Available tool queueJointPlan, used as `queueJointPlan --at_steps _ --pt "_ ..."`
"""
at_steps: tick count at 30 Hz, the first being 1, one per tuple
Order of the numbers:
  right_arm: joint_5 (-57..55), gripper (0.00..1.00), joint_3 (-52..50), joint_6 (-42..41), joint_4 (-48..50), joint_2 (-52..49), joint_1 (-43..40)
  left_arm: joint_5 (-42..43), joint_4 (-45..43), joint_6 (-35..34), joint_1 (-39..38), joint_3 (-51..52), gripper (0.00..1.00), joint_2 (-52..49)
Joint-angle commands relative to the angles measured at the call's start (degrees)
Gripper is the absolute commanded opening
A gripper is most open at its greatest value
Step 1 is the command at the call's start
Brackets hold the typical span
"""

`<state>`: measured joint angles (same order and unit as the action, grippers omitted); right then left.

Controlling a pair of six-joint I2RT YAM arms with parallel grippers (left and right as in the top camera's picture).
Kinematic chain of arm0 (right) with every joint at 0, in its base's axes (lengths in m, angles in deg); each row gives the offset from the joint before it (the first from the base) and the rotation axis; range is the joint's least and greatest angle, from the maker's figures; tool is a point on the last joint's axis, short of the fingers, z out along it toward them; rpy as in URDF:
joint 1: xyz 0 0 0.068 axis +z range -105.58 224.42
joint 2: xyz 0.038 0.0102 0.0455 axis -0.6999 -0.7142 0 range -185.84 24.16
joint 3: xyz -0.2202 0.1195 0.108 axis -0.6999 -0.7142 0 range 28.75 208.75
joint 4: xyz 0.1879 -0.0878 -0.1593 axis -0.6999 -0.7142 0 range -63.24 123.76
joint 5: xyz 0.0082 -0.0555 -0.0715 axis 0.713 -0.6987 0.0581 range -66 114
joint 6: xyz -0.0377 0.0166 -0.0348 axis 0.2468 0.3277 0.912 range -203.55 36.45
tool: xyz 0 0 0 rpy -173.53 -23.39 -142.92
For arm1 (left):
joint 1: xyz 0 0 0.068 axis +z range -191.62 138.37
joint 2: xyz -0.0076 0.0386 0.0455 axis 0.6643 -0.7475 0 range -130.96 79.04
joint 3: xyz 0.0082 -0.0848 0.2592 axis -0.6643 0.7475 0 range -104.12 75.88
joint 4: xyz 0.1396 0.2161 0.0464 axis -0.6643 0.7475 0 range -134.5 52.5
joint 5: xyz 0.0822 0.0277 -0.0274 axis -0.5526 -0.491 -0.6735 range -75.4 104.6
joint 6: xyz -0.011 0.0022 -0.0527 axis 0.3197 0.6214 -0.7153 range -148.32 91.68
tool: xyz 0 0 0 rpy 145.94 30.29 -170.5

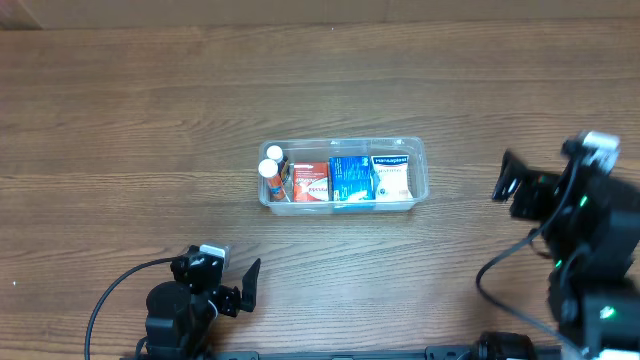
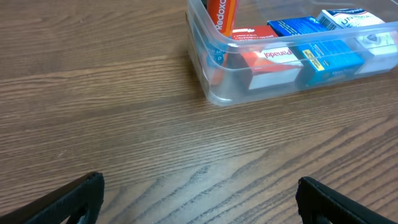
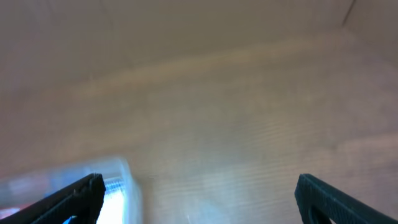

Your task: Pack container

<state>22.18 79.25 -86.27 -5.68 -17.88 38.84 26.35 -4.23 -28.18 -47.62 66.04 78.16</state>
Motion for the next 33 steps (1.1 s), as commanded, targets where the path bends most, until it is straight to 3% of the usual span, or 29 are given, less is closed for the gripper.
queueJointPlan --at_steps 1,7,14,33 --pt "0.81 1.00 -13.66 2.95 4.07 11.65 0.00 -0.33 -0.17 -0.55 -0.44 0.35 1.00 0.63" --pt "4.11 1.00 -30.21 2.71 4.55 31.54 0.00 -0.33 -0.17 -0.55 -0.44 0.35 1.00 0.63" --pt "4.94 1.00 -38.56 2.73 4.61 41.03 0.00 -0.33 -0.17 -0.55 -0.44 0.35 1.00 0.63" --pt "4.94 1.00 -41.59 2.75 4.22 41.88 0.00 -0.33 -0.17 -0.55 -0.44 0.35 1.00 0.63"
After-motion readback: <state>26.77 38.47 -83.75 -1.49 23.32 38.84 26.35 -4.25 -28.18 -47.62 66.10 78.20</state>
